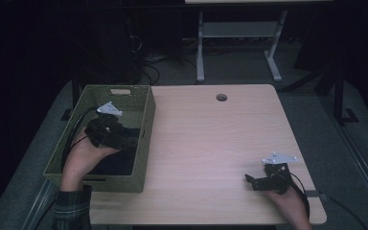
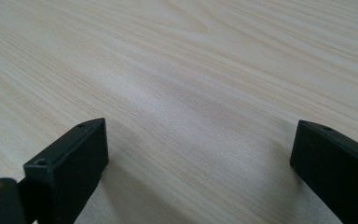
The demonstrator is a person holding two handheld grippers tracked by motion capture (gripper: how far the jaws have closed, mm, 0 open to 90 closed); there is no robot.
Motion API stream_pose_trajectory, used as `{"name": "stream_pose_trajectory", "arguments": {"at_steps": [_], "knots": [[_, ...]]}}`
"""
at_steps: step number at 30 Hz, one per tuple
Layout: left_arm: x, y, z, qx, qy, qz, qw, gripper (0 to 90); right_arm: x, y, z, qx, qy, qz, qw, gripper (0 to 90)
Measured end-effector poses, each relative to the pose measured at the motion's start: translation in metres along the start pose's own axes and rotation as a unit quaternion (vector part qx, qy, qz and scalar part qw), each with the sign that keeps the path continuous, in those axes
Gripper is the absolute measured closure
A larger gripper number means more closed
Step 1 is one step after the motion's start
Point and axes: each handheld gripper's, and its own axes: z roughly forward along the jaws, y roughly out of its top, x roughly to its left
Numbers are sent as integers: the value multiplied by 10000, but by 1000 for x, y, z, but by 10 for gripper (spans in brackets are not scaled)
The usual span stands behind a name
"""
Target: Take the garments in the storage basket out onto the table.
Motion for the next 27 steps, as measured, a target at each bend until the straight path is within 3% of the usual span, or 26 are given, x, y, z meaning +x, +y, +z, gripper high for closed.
{"name": "stream_pose_trajectory", "arguments": {"at_steps": [15,27], "knots": [[13,-12,0,302,218,-182,9991,164,0,0,0,1,5,-9,10000,38],[25,-24,4,597,376,-310,9970,164,0,0,0,2,10,-9,10000,38]]}}
